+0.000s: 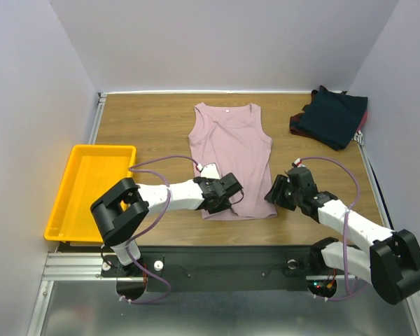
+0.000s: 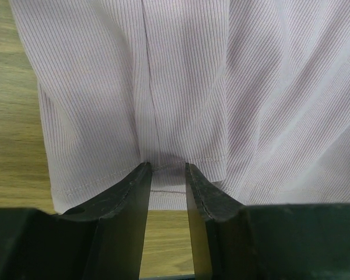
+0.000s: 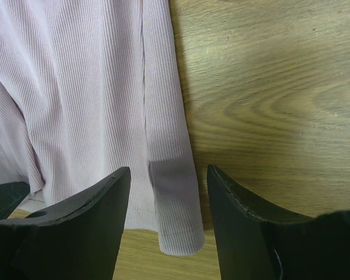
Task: Fold and stack the tank tops
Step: Flatten the tank top out
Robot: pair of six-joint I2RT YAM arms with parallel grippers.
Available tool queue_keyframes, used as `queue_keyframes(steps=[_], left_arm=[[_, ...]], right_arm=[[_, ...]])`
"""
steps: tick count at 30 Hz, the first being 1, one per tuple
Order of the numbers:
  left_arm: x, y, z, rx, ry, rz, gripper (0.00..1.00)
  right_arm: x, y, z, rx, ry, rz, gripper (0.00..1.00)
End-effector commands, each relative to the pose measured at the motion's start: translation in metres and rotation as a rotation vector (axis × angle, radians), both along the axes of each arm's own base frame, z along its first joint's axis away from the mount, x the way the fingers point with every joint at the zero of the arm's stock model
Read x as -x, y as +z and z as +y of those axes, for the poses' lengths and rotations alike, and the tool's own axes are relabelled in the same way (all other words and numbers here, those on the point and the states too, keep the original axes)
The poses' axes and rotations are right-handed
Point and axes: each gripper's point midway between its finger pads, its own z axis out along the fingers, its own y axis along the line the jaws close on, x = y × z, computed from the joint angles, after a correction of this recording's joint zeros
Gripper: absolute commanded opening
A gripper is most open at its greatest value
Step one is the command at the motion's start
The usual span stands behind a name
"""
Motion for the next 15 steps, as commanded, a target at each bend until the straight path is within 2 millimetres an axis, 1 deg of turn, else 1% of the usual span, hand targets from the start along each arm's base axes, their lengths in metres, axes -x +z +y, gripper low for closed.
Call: queue_keyframes(steps=[1, 6, 13, 15], left_arm=[[-0.003, 0.025, -0.001, 0.022, -0.004, -0.039, 0.42], [-0.001, 0.020, 0.001, 0.010, -0.005, -0.028, 0.42], [-0.001, 0.006, -0.007, 0.000, -0.023, -0.008, 0.42], [-0.001, 0.002, -0.009, 0.002, -0.029, -0.004, 0.39]], right_arm=[[-0.006, 0.003, 0.000, 0.001, -0.008, -0.039, 0.61], [-0.006, 0.003, 0.000, 0.001, -0.012, -0.042, 0.61], [-0.005, 0.003, 0.000, -0.003, -0.011, -0.043, 0.61], [-0.005, 0.003, 0.000, -0.003, -0.011, -0.044, 0.61]])
